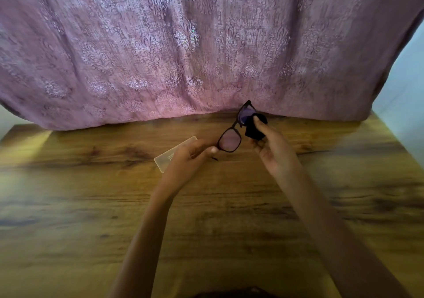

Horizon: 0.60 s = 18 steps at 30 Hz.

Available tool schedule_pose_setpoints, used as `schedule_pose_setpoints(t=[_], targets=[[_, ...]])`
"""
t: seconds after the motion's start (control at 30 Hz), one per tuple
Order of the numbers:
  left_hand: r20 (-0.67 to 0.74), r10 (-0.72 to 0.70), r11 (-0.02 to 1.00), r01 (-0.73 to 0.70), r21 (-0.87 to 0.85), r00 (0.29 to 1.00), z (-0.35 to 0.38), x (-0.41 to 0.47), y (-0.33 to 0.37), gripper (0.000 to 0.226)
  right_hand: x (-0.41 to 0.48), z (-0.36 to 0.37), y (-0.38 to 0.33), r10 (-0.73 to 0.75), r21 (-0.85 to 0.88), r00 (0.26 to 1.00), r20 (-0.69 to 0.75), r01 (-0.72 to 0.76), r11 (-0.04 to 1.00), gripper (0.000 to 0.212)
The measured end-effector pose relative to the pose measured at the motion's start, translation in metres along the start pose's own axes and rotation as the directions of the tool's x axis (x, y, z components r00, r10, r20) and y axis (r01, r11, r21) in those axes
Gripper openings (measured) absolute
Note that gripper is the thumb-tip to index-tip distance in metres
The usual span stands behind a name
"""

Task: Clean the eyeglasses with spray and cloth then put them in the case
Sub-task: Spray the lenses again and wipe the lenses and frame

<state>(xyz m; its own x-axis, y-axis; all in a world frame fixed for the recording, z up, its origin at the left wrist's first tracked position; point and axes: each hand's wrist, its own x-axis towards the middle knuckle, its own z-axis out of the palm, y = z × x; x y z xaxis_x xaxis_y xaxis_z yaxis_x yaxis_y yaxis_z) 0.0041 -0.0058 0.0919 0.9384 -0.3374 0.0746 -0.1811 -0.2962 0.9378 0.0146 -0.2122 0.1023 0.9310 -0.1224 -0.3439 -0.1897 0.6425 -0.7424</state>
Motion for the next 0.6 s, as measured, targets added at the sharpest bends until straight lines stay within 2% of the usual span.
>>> schedule_pose_setpoints(t=[0.1,0.2,0.27,0.37,0.5,0.6], targets=[[-0.008,0.059,0.997,-0.059,0.044,0.998,0.0,0.003,0.001,0.017,0.003,0.002,0.0,0.037,0.055,0.999,-0.017,-0.036,0.998,0.021],[-0.049,0.079,0.996,-0.076,0.053,0.996,0.001,0.007,0.003,0.02,0.005,0.003,0.001,0.048,0.086,0.999,-0.009,-0.047,0.995,0.03],[-0.091,0.058,0.998,-0.055,0.034,0.994,0.002,0.009,0.003,0.014,0.005,0.003,0.0,0.042,0.07,0.999,0.016,-0.043,0.997,0.038],[-0.159,-0.041,0.997,0.03,-0.07,0.986,0.003,0.012,0.007,0.014,0.003,0.0,0.002,0.044,-0.038,0.997,0.059,-0.042,0.998,0.037],[-0.126,-0.168,0.95,0.126,-0.284,0.978,0.005,0.015,0.014,0.022,-0.008,0.0,0.012,0.051,-0.242,0.991,0.122,-0.02,0.97,0.044],[-0.131,-0.208,0.921,0.149,-0.361,0.969,0.007,0.018,0.015,0.027,-0.015,0.001,0.018,0.041,-0.319,0.982,0.184,0.02,0.947,0.043]])
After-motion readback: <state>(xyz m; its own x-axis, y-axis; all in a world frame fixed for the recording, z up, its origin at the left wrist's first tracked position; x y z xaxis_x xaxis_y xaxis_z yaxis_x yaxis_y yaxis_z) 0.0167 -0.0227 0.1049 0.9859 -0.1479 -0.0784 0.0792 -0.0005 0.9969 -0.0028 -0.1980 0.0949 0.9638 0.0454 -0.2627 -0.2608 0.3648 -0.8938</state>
